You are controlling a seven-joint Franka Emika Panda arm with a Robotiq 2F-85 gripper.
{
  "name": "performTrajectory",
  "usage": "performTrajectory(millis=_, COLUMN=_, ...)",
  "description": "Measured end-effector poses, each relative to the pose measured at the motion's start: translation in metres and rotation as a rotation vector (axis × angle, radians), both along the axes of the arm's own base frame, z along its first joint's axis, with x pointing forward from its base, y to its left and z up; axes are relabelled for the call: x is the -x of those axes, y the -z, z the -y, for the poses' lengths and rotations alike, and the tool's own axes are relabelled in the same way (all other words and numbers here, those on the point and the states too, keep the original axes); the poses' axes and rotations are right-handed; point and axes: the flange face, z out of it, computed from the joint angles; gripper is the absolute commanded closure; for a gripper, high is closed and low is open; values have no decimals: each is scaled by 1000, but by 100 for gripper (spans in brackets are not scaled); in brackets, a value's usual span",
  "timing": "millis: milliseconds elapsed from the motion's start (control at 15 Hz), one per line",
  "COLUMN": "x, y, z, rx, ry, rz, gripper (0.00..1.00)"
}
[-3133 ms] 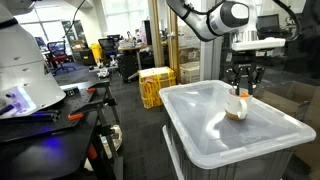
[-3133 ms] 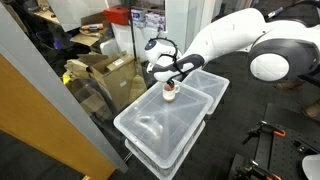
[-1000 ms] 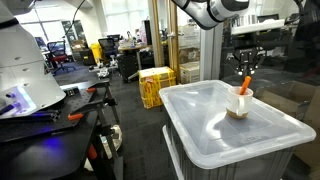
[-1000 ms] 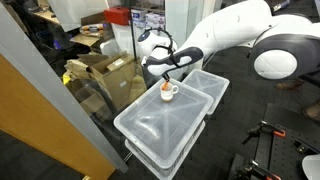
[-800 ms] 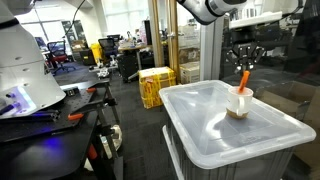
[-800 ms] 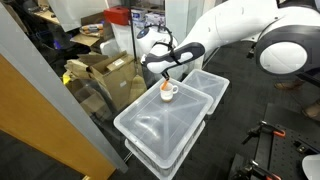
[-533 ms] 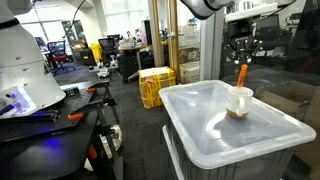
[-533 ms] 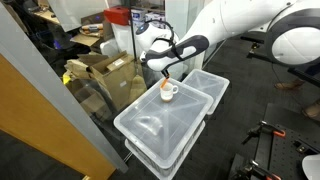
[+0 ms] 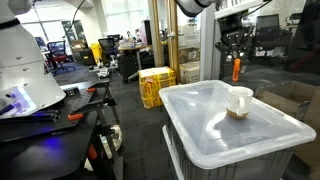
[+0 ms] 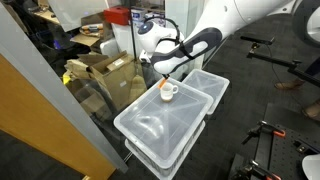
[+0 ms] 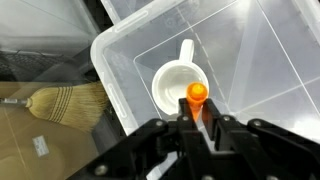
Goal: Remove the orange marker from the white mug
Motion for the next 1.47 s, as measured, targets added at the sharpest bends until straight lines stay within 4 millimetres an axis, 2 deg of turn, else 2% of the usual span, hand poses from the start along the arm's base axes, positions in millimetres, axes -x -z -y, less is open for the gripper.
performTrajectory(millis=400, x=24, y=32, z=-32, rx=-29, ry=-85, rz=73, gripper=95)
performTrajectory(millis=667, x=39, y=46, z=-54, rx=-47, ry=-134, rz=91, gripper=95)
performTrajectory(millis=933, x=49, y=48, z=-68, rx=-83, ry=-167, rz=116, gripper=95)
performTrajectory(millis=1467, x=72, y=41, z=-82, rx=-188, ry=-180, rz=168, gripper=95)
